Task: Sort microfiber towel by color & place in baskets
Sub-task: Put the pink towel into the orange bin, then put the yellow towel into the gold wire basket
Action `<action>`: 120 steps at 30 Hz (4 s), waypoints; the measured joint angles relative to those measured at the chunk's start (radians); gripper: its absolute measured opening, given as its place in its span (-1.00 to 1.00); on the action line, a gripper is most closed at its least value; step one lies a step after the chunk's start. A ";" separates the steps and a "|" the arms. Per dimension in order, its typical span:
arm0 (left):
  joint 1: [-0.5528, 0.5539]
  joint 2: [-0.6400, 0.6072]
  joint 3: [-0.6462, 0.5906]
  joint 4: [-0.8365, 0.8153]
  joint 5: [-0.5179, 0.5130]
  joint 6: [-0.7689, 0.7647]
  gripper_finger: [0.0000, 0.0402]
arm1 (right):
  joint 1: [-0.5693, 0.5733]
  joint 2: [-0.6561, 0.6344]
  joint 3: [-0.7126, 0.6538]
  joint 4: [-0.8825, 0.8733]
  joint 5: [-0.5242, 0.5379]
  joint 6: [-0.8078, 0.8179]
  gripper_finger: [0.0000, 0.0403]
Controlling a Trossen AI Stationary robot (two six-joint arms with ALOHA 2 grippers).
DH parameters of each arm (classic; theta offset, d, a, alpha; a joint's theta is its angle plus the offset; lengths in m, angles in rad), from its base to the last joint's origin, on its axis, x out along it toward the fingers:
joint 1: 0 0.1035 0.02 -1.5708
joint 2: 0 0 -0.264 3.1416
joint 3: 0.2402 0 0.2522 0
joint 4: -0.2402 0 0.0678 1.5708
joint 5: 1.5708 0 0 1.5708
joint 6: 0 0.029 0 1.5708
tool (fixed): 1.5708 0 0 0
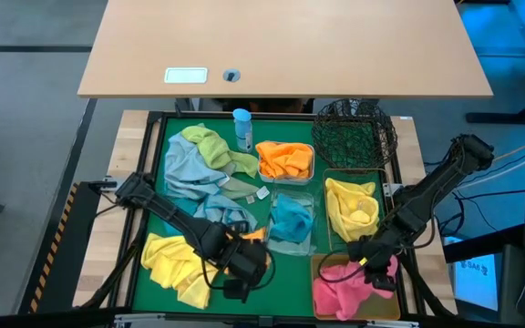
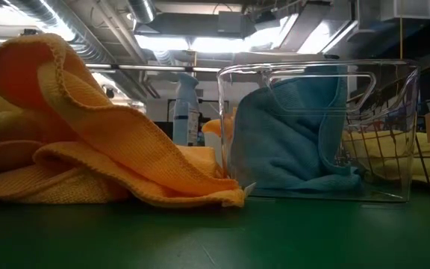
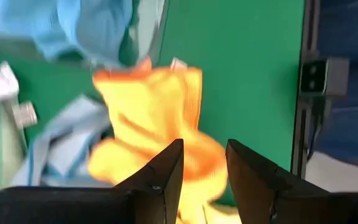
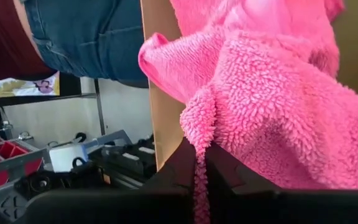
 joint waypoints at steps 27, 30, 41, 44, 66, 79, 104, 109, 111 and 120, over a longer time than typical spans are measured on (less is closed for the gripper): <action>-0.106 -0.001 -0.380 -0.184 0.051 -0.266 -0.43 | 0.000 0.000 0.000 0.037 0.064 -0.002 -0.12; -0.105 -0.001 -0.416 -0.161 0.056 -0.233 -0.43 | 0.000 0.000 0.000 0.037 0.064 -0.002 -0.12; -0.099 0.000 -0.457 -0.060 0.057 -0.106 -0.54 | 0.000 0.000 0.000 0.038 0.064 -0.003 -0.12; -0.085 0.000 -0.457 -0.054 0.083 -0.120 -0.76 | 0.000 0.000 0.000 0.038 0.065 -0.006 -0.12; 0.036 -0.001 0.064 -0.194 -0.195 0.120 -1.00 | 0.000 -0.001 0.001 0.244 0.899 -0.526 -0.12; 0.164 -0.001 0.229 0.033 -0.323 0.384 -1.00 | -0.124 -0.001 0.001 0.455 1.184 -0.819 -0.12; 0.255 0.000 0.229 0.437 -0.297 0.665 -1.00 | -0.402 -0.001 0.001 0.737 0.586 -0.939 -0.12; 0.254 -0.001 0.229 0.435 -0.297 0.672 -1.00 | -0.400 -0.001 0.001 0.723 0.472 -0.949 -0.12; 0.254 -0.001 0.229 0.435 -0.296 0.672 -1.00 | -0.400 -0.001 0.001 0.698 0.437 -0.949 -0.12; 0.254 -0.001 0.229 0.431 -0.248 0.673 -1.00 | -0.400 0.000 0.000 0.609 0.228 -0.947 -0.12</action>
